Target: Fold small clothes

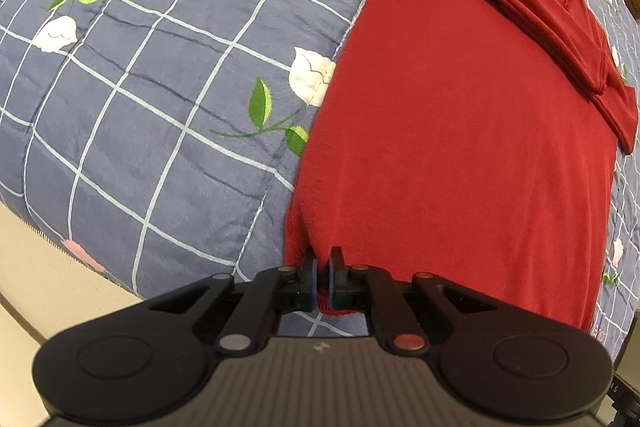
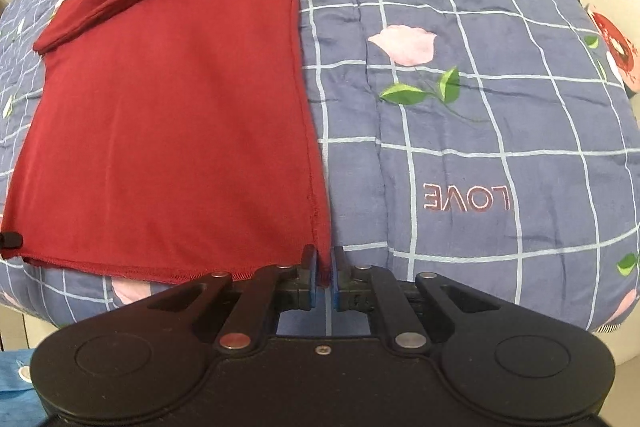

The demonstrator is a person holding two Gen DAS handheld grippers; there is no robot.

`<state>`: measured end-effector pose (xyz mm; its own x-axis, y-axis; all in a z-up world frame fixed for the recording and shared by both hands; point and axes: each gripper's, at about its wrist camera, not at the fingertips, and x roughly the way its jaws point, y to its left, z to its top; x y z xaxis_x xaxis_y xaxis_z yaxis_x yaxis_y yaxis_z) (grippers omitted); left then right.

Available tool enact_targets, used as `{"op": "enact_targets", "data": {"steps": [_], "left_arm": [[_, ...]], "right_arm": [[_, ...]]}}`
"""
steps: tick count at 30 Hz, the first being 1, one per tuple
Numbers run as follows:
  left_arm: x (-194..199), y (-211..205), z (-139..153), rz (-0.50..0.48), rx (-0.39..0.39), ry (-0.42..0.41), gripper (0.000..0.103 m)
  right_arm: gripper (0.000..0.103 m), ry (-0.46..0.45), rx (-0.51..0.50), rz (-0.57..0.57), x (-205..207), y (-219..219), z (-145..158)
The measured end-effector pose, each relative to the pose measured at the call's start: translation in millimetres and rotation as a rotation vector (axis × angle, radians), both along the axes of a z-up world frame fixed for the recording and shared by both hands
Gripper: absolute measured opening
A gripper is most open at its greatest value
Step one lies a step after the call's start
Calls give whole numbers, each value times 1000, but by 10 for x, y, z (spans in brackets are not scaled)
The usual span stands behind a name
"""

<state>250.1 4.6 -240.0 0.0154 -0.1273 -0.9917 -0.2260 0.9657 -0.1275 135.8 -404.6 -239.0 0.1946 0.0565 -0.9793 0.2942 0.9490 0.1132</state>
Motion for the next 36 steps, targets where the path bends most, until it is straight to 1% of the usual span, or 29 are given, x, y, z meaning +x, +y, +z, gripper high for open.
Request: {"op": "enact_targets", "data": {"steps": [1,2,4,5,6,7,8,9,10,12,13,15,17,20,23,25,28,30,31,33,34,35,36], "left_arm": [[22,-7,-4,0,11,14,26],[38,-16,15,2,28,29,30],[86,-24,45,7,58,33,54],[98,-26,81,8,62,24,59],[110,-29,125,8,64,9,69],[114,-31,155,6,67,-1,77],[119,-38,198,3,79,-15,80],[120,-48,222,-1,89,-26,85],[117,-62,251,-10,102,-39,89],[97,-103,287,-44,127,-56,95],[85,-130,285,-60,141,-57,98],[64,-196,264,-99,172,-54,99],[12,-251,250,-139,190,-53,101],[-69,-359,216,-208,212,-56,102],[-156,-500,191,-288,250,-57,102],[-220,-596,187,-347,265,-62,102],[-324,-753,178,-446,275,-76,102],[-388,-862,167,-514,273,-85,102],[-408,-903,158,-539,271,-89,102],[-447,-1006,141,-599,269,-97,102],[-458,-1047,133,-620,271,-101,102],[-468,-1091,120,-640,274,-106,102],[-476,-1132,113,-659,277,-114,102]], "right_arm": [[17,3,1,-8,5,-8,6],[26,4,5,-18,5,-16,27],[32,-15,14,-27,-5,-16,92],[39,-27,10,-20,-11,1,130],[43,-37,-1,-6,-15,30,165],[51,-50,-18,21,-14,76,200],[57,-67,-34,64,-11,141,235],[62,-78,-46,113,-3,219,263],[65,-87,-55,169,5,302,275],[76,-93,-73,294,22,496,275],[77,-91,-84,354,27,593,257],[81,-83,-110,471,35,786,206],[83,-75,-138,565,32,956,136],[82,-56,-204,665,10,1140,0],[77,-38,-299,738,-17,1296,-148],[75,-35,-328,761,-20,1348,-199],[67,-50,-343,788,-21,1374,-224],[54,-64,-342,793,-9,1375,-201],[50,-75,-336,788,7,1363,-187],[30,-96,-327,777,48,1325,-146],[25,-109,-320,769,73,1311,-119],[18,-115,-305,761,106,1293,-91],[15,-120,-277,747,153,1270,-63]]}}
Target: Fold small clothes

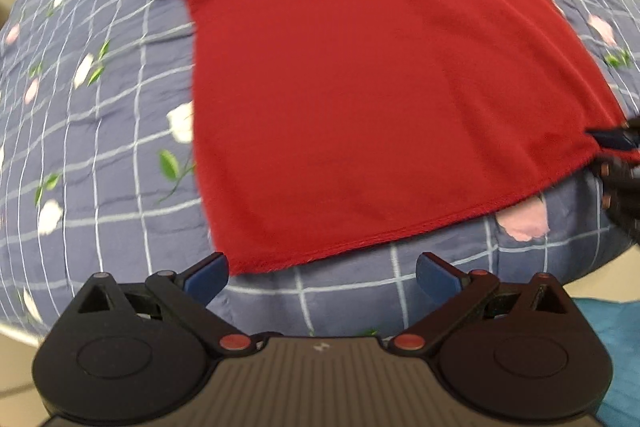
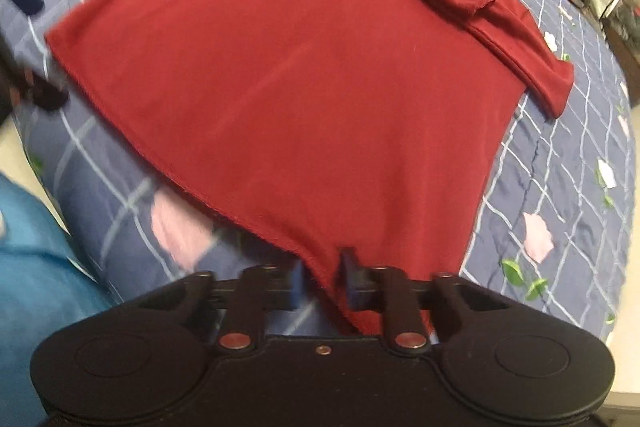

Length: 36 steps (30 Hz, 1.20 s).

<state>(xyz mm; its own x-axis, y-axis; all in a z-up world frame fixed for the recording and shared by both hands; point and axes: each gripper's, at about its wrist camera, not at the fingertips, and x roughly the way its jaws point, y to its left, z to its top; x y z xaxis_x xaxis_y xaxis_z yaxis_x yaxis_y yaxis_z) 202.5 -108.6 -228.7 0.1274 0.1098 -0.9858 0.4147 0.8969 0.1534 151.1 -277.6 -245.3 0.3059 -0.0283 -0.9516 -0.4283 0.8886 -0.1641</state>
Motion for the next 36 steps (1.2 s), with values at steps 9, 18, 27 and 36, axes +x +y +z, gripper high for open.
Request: {"op": "enact_targets", "data": {"steps": [9,18,27,36], "left_arm": [[-77,-323,-127,-155,21,-39,102],[90,-257,-274,-137,103,-79,74],[192,18,-137,-272,79,-113,5],[3,-58,167,-543,98,-229,2]], "right_arm": [[11,60,293,-235,525,-304,425],[11,73,347,-326,710,-433,576],[9,68,226,-130,532,-252,575],[6,80,74,103,178,-7,636]]}}
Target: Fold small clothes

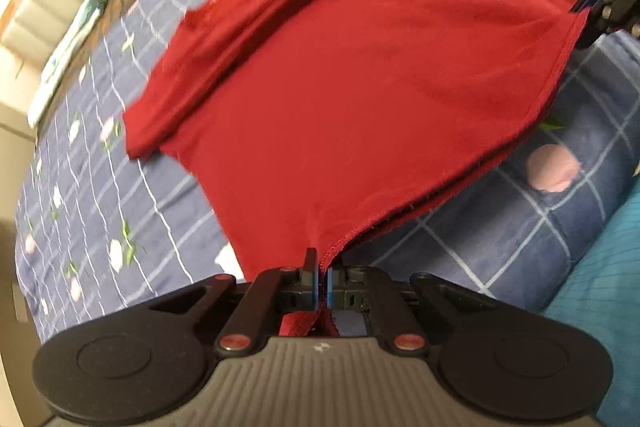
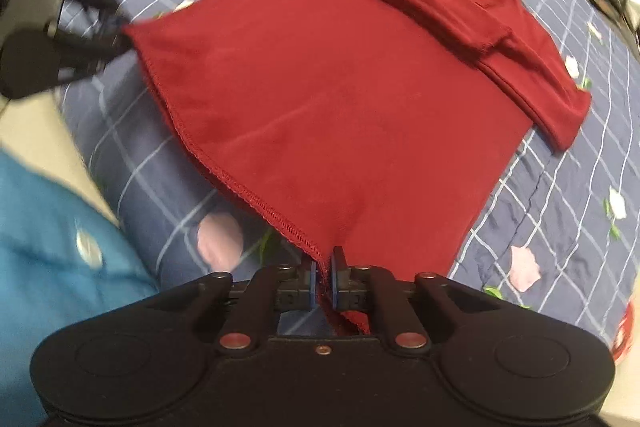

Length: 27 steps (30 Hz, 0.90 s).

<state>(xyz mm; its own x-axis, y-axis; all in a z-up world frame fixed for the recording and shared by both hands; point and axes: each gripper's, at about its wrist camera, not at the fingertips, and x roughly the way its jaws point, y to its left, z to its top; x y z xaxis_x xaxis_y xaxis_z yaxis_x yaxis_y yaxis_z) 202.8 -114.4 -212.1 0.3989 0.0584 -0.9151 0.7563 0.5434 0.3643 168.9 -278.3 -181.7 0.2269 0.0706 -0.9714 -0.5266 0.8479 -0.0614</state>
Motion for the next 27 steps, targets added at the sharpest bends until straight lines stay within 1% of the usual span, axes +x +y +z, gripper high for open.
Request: {"op": "enact_targets", "data": {"steps": [2,5,8,11,14,17,20,22,24,27], "left_arm": [[-82,1,53,-34,4,-22,2],[-239,5,82,-62,16,-45,2],[-381,44,107,-69,20,-63,2],[-490,101,176,-55,-2,-65,2],[-597,206,235,-30,-36,-37,2],[-745,339,290,-29,-73,25,2],[-917,492,317,-43,-87,76,2],[-1026,571,334,-46,-97,104,2],[-1086,631,344,-40,-106,124,2],[-1089,680,357,-32,-115,123,2]], "right_arm": [[6,-15,-12,6,-78,18,46],[6,-38,-20,-18,-150,26,114],[6,-49,-20,-38,-212,35,182],[6,-45,-29,-34,-300,76,233],[6,-36,-31,-37,-431,145,266],[6,-13,-12,-69,-562,172,300],[6,18,16,-104,-820,227,314],[6,40,39,-142,-966,262,318],[6,59,70,-209,-1054,251,312],[6,60,100,-281,-1122,238,308]]}}
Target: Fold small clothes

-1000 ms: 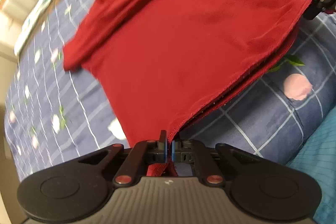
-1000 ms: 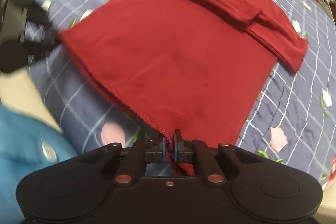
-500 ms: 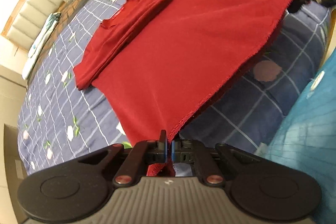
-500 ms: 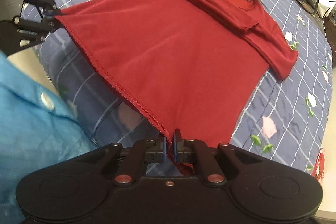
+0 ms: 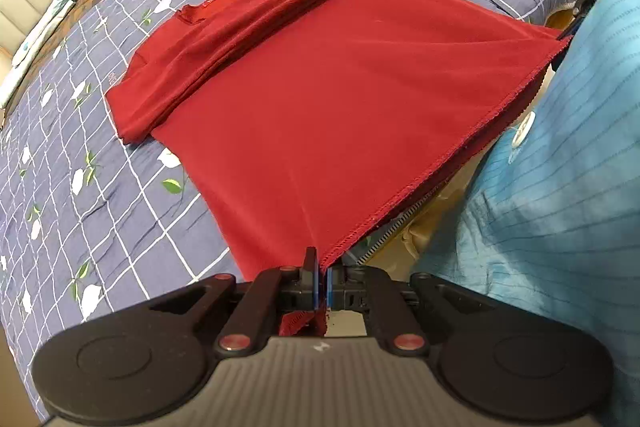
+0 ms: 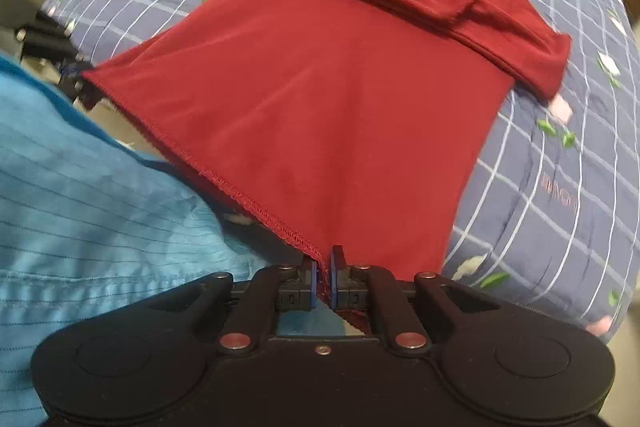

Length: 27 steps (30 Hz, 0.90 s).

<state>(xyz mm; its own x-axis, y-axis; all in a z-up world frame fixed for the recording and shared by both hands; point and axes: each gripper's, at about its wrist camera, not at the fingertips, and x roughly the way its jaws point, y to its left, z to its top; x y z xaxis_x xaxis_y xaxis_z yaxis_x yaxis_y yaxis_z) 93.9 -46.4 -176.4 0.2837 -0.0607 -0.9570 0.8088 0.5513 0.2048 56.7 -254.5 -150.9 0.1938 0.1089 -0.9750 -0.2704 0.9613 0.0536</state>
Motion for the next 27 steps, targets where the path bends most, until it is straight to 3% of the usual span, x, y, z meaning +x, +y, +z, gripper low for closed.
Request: {"op": "enact_targets", "data": {"steps": [7,14,27], "left_arm": [[-110,15,35,1,-4,-30,2],[-192,31,70,81,-7,-31,5],[-67,97,44,174,24,-59,9]], "right_arm": [[6,-18,13,-35,-30,39,14],[6,-35,50,-129,-43,-55,24],[6,-104,39,-145,12,-62,110]]}}
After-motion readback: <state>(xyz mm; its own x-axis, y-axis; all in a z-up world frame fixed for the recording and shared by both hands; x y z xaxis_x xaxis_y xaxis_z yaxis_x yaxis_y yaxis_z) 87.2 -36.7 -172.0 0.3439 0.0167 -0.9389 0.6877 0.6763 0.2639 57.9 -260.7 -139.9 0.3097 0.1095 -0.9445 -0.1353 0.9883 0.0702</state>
